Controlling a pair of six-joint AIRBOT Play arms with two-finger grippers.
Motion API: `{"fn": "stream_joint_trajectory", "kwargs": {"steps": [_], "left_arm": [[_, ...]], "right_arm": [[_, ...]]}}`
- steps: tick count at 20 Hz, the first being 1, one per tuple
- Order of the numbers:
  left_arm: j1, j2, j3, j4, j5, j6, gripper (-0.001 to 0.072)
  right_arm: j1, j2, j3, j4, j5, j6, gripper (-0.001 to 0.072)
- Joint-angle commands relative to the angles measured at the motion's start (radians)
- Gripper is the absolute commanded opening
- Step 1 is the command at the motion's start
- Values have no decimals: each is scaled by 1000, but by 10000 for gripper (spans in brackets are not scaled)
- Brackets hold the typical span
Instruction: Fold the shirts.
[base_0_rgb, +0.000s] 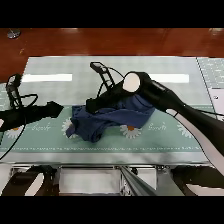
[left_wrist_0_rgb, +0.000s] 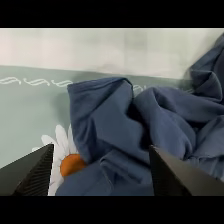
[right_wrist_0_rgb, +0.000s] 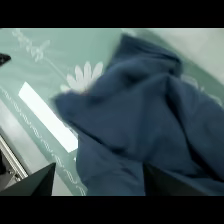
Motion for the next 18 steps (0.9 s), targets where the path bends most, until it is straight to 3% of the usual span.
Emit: {"fn": "stream_joint_trajectory", "kwargs": {"steps": [1, 3, 4, 6, 9, 12, 15, 17, 18], "left_arm": [[0, -38, 0, 1, -103, 6, 701], [2, -68, -1, 41, -190, 11, 701], [4, -85, -7, 48, -214, 11, 701], [3, -131, -51, -20, -209, 56, 701], [0, -237, -116, -214, -50, 224, 701], [-10, -349, -105, -429, 95, 413, 701], [-89, -497, -53, -479, 68, 531, 701], [-126, -573, -2, -479, 19, 554, 692], [-127, -598, 26, -479, -11, 554, 530]], "right_arm": [[-152, 35, 38, -143, 256, -13, 622], [-343, 175, -10, -377, 349, 37, 622], [-445, 249, -73, -422, 346, 50, 622], [-666, 403, -285, -375, 264, 60, 622], [-909, 576, -678, -118, 106, 33, 621], [-966, 606, -892, 31, 67, -60, 621], [-904, 606, -941, 55, 12, -61, 621], [-841, 597, -941, 58, -29, -44, 621], [-816, 576, -941, 60, -34, -27, 621]]}}
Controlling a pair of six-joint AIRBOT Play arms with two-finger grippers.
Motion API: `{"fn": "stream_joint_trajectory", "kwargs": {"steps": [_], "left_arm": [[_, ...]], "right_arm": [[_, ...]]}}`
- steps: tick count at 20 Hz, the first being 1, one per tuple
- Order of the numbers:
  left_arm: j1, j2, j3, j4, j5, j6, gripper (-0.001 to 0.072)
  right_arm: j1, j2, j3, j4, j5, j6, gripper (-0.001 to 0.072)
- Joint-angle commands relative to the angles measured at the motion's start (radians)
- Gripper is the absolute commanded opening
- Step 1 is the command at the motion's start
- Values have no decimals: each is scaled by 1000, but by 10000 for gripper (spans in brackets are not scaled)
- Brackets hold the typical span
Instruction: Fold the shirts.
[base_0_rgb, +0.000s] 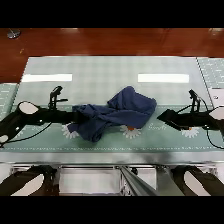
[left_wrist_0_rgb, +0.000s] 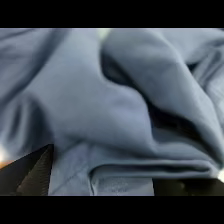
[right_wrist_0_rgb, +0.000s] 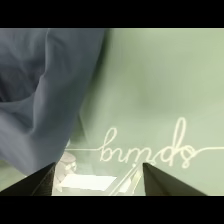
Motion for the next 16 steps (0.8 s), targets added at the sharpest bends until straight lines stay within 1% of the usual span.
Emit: {"fn": "stream_joint_trajectory", "kwargs": {"steps": [1, 2, 6, 8, 9, 10, 11, 13, 16], "left_arm": [[-33, -113, 83, -46, -83, 84, 92], [-29, -116, 109, -47, -109, 96, 18], [-28, -100, 195, -47, -174, 95, 17], [-28, -92, 225, -47, -183, 95, 17], [-27, -85, 243, -47, -190, 94, 17], [-21, -79, 265, -47, -201, 88, 18], [-9, -67, 296, -48, -219, 80, 17], [31, -27, 380, -48, -256, 54, 17], [110, 76, 568, -48, -262, -11, 17]], "right_arm": [[75, -44, -40, 53, -55, 17, 621], [101, -78, -37, 73, -63, 16, 621], [204, -244, 54, 134, -139, 14, 621], [246, -342, 138, 178, -150, 14, 591], [268, -391, 192, 183, -142, 13, 438], [285, -430, 249, 180, -128, 9, 180], [291, -452, 304, 179, -106, -2, 26], [289, -450, 444, 123, -29, -16, 24], [289, -387, 767, -87, 128, 45, 24]]}}
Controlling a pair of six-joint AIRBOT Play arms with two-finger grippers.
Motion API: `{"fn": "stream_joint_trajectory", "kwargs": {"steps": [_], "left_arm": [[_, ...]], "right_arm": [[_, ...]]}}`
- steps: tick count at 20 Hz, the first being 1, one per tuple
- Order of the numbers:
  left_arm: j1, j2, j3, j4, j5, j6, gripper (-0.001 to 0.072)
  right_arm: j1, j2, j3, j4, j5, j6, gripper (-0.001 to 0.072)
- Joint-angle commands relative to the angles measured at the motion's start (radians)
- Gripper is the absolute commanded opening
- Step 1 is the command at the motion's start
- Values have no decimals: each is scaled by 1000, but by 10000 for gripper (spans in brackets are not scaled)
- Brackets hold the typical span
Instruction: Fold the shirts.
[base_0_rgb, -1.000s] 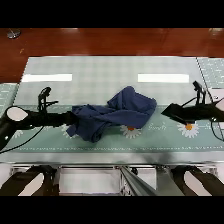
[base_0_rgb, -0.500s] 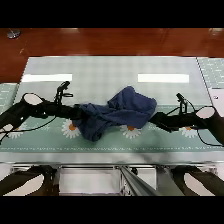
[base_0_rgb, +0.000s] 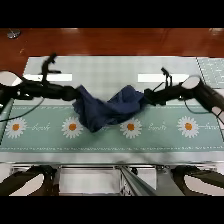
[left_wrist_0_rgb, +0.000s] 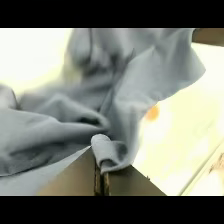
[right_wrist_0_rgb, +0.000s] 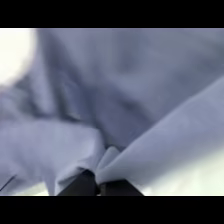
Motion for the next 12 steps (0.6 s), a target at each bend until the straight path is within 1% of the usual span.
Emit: {"fn": "stream_joint_trajectory", "kwargs": {"steps": [1, 3, 4, 7, 8, 10, 12], "left_arm": [[80, 109, 219, -2, -19, -70, 18], [114, 177, 380, -2, -18, -86, 17], [128, 209, 465, -2, -18, -108, 17], [178, 294, 694, 0, 2, -118, 17], [202, 326, 756, 0, 13, -118, 17], [248, 388, 835, 0, 17, -120, 17], [286, 467, 866, 0, 17, -126, 17]], "right_arm": [[8, 48, 370, -201, 166, 48, 24], [9, 108, 613, -261, 216, 53, 24], [9, 140, 732, -283, 238, 53, 23], [10, 248, 1006, -319, 297, 43, 24], [10, 296, 1056, -328, 317, 40, 24], [10, 412, 1063, -325, 349, 25, 23], [10, 512, 1063, -326, 402, 18, 24]]}}
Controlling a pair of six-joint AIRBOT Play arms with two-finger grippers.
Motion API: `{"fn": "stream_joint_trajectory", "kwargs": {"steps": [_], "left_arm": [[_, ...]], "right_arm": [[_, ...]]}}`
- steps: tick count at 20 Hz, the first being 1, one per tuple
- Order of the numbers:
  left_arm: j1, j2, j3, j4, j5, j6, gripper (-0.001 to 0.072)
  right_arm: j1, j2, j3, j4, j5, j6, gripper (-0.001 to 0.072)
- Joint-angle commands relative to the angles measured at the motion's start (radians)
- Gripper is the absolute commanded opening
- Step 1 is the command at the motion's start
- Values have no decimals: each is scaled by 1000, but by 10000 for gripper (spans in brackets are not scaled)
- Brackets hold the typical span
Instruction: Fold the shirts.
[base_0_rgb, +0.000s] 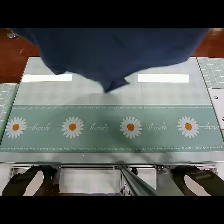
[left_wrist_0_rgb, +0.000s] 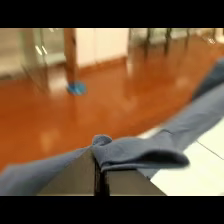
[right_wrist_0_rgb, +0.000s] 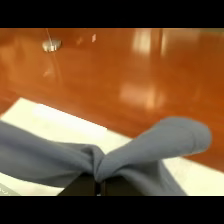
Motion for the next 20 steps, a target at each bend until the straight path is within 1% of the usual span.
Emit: {"fn": "stream_joint_trajectory", "kwargs": {"steps": [1, 3, 7, 9, 11, 12, 14, 17, 18, 20], "left_arm": [[64, 134, 101, 5, 12, -11, 17], [66, 195, 101, 28, -19, -13, 17], [67, 230, 95, 90, -142, -87, 17], [67, 228, 31, 85, -165, -89, 17], [66, 224, -102, 58, -164, -85, 17], [66, 215, -186, 41, -162, -72, 17], [65, 182, -358, 16, -135, -30, 17], [63, 69, -546, 11, 9, 39, 17], [59, 14, -563, 11, 57, 50, 17], [35, -119, -552, 11, 149, 80, 17]], "right_arm": [[1, 179, 66, -27, 90, -18, 24], [1, 242, 66, -33, 114, -17, 24], [1, 266, 38, -3, 246, 21, 24], [1, 267, -73, 14, 287, 43, 24], [1, 267, -235, 35, 274, 44, 24], [1, 267, -327, 40, 237, 40, 24], [1, 262, -542, 41, 104, 37, 24], [1, 177, -782, 31, -95, 26, 24], [0, 112, -816, 23, -156, 27, 24], [1, -42, -813, 30, -254, 27, 24]]}}
